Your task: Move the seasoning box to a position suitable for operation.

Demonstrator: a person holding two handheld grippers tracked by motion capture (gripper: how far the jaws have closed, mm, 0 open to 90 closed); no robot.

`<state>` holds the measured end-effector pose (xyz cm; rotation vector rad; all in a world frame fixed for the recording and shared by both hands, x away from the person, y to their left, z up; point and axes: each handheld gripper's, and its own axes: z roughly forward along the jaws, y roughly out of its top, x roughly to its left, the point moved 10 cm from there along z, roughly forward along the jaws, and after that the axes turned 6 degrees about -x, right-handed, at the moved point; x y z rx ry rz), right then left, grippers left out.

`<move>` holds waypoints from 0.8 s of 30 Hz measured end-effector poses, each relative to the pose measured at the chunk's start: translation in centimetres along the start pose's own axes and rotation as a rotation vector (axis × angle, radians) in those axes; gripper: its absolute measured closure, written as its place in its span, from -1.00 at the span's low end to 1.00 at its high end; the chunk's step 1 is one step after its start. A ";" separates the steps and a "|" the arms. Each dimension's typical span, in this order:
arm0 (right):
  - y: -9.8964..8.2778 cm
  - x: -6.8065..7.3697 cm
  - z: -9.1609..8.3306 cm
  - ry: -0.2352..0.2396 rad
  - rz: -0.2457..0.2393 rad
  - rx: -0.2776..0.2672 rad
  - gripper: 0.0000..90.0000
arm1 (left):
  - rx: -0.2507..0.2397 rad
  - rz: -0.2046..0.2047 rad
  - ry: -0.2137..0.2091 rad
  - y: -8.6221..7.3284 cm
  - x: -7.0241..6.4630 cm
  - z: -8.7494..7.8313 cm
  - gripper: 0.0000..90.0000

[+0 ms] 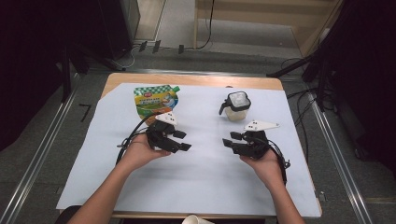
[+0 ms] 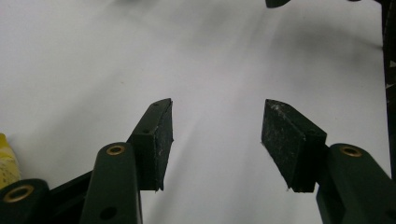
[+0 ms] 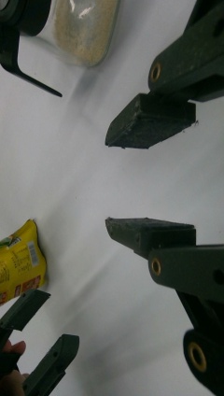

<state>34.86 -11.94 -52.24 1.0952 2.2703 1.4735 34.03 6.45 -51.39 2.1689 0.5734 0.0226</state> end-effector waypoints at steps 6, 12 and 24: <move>-0.2 0.3 0.5 0.011 -0.014 0.005 0.32 | 0.007 -0.034 -0.005 -0.8 0.3 -0.3 0.03; -0.6 0.3 0.9 0.017 -0.031 0.035 0.28 | -0.017 -0.040 -0.046 -0.4 -0.2 -0.2 -0.02; -0.9 0.7 1.4 0.021 -0.058 0.059 0.15 | -0.020 -0.046 -0.068 -0.2 -0.6 -0.2 -0.06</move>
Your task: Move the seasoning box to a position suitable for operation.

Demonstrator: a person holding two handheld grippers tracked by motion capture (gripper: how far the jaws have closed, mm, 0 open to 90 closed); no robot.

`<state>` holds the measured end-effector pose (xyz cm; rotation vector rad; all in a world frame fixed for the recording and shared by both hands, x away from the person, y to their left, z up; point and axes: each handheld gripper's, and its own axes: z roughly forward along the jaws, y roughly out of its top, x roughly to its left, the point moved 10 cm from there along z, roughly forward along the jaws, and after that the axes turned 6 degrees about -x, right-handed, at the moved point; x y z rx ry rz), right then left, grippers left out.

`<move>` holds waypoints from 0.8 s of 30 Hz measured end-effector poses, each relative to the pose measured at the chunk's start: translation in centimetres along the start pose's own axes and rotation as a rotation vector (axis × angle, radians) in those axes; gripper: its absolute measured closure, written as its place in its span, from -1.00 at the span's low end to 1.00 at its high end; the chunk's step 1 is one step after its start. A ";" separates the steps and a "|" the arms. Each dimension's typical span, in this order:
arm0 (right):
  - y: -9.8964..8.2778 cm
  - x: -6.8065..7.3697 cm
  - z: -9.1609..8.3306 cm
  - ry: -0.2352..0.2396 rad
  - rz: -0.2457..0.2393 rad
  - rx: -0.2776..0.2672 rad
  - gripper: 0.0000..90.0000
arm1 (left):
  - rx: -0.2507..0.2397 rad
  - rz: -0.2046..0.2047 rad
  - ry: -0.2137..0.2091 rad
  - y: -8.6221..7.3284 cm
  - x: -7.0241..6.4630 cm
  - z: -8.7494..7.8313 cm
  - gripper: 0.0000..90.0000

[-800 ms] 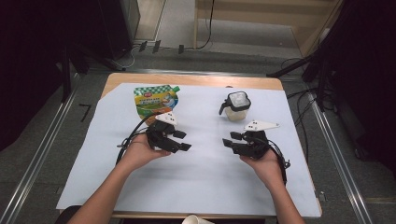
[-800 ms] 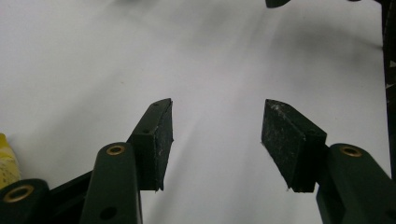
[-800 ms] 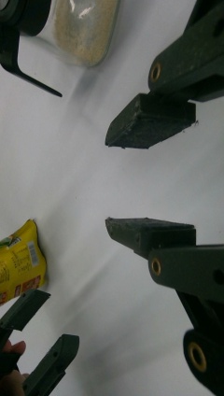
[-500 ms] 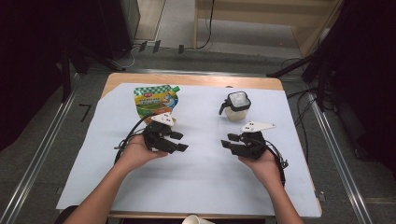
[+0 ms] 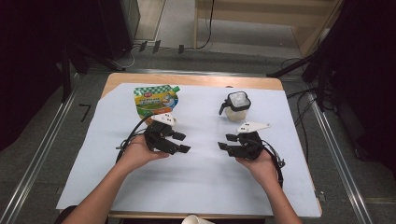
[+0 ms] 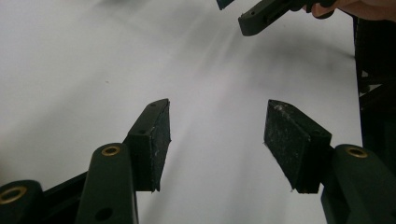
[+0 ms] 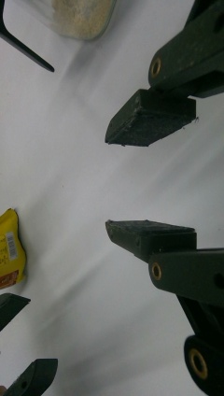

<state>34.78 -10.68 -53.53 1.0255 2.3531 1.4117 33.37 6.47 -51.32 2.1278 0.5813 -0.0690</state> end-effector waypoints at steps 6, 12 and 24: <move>0.1 0.4 0.0 0.015 0.010 0.005 0.12 | -0.002 0.003 -0.009 0.1 -0.3 0.1 -0.08; 0.1 0.3 0.0 0.004 0.001 0.009 0.08 | -0.008 -0.006 -0.002 0.2 -0.2 0.0 -0.08; -0.3 0.3 0.2 -0.004 -0.033 0.033 0.07 | -0.017 -0.026 -0.006 0.4 -0.2 -0.1 -0.06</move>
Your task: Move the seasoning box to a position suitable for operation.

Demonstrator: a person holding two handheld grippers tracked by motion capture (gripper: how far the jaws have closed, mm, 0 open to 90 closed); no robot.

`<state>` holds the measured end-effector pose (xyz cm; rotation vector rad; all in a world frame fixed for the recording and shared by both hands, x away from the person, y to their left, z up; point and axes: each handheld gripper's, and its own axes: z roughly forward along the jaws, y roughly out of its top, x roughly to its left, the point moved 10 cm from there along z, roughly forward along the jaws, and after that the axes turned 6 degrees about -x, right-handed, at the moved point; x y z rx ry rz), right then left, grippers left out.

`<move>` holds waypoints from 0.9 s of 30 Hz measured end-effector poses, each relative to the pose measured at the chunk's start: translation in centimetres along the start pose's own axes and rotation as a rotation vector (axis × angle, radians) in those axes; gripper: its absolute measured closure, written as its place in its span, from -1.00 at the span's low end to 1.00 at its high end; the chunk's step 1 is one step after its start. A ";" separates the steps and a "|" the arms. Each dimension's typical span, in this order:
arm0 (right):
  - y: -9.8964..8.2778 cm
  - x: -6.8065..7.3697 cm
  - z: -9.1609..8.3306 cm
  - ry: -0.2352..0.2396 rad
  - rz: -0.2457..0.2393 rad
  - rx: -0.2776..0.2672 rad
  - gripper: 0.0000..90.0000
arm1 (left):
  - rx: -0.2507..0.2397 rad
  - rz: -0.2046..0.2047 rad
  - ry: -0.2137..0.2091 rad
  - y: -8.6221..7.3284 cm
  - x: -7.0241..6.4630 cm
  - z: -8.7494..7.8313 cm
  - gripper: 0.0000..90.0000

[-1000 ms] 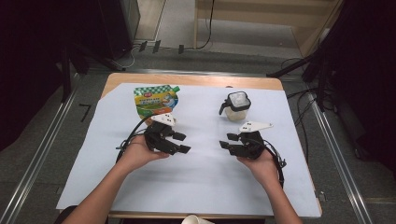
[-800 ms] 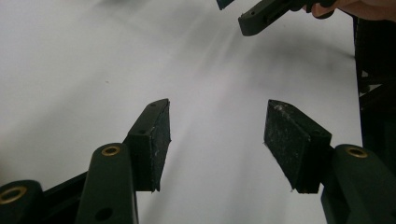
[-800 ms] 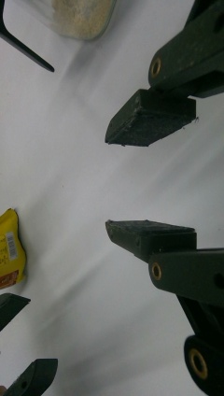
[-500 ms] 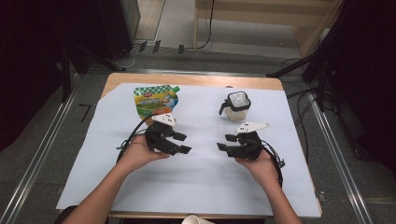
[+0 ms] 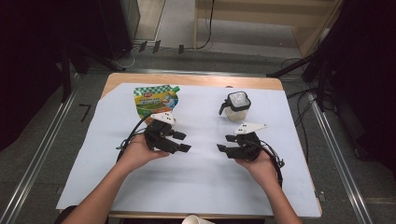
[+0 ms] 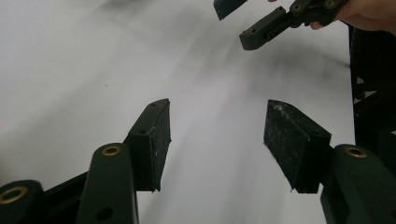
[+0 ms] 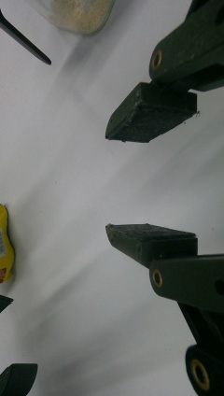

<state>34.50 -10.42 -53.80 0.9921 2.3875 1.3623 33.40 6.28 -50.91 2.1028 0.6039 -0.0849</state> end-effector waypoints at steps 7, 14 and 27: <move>0.3 0.0 -0.2 0.001 0.002 -0.012 0.03 | 0.005 0.009 -0.001 0.0 -0.1 0.0 -0.07; 0.9 -1.4 -0.8 -0.039 0.039 -0.040 -0.02 | -0.011 -0.007 -0.007 0.3 -0.3 -0.2 -0.10; 1.8 -6.1 -1.1 -0.163 0.124 -0.082 -0.08 | -0.021 -0.001 0.020 -0.1 -0.7 -1.3 -0.09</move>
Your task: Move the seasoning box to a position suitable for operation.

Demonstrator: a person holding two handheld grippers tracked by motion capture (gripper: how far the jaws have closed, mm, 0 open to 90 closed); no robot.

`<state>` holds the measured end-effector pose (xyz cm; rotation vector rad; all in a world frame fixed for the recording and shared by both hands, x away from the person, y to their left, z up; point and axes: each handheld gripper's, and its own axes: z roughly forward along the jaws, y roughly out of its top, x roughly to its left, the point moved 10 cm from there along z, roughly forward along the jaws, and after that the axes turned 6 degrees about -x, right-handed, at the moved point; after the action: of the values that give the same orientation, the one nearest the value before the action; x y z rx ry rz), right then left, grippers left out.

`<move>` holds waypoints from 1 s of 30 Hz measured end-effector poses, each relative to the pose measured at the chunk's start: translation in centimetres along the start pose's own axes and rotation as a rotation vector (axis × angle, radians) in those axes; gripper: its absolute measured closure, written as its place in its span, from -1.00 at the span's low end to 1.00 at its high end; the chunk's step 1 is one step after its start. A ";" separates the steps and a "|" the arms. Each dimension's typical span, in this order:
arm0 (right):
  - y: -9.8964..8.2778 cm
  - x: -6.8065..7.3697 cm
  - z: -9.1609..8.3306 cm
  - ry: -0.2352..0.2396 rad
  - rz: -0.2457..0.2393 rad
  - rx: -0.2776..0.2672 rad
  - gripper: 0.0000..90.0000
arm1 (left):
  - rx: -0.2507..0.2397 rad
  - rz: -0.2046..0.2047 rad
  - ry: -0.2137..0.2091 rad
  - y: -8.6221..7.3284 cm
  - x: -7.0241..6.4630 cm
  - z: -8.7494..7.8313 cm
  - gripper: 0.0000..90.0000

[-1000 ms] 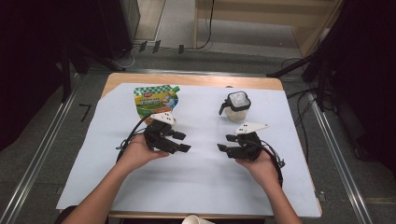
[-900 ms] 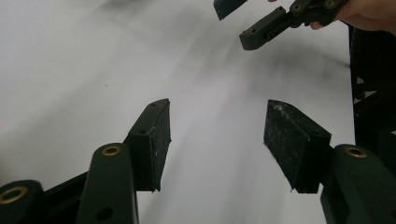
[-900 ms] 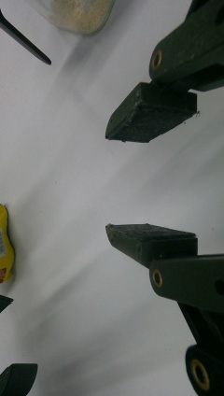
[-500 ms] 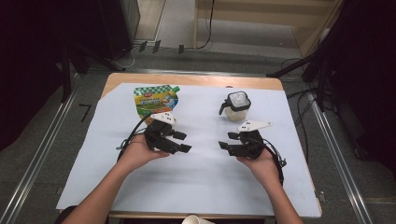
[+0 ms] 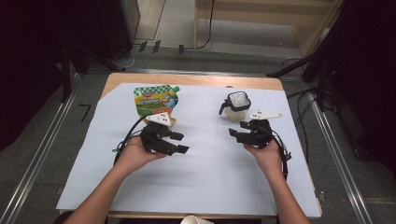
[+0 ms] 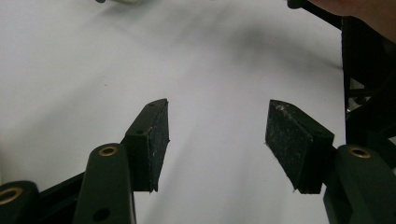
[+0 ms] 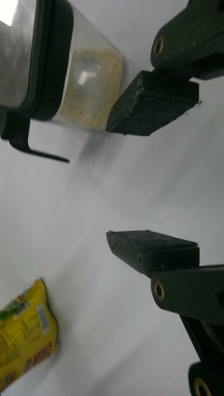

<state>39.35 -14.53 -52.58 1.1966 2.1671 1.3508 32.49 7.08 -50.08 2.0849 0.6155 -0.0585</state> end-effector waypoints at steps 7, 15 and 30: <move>0.5 -2.0 0.8 -0.062 0.043 -0.017 -0.15 | 0.001 -0.003 0.017 -0.6 0.0 -0.4 -0.09; 0.4 -3.9 2.2 -0.130 0.079 -0.008 -0.20 | 0.002 -0.010 0.035 -1.2 -0.1 -0.8 -0.09; 0.8 -7.0 5.5 -0.237 0.125 -0.034 -0.57 | -0.001 -0.023 0.057 -1.6 0.2 -1.0 -0.07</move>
<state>47.41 -16.63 -55.76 1.4212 1.9263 1.2177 31.78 8.71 -50.78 2.0847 0.6736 -0.0117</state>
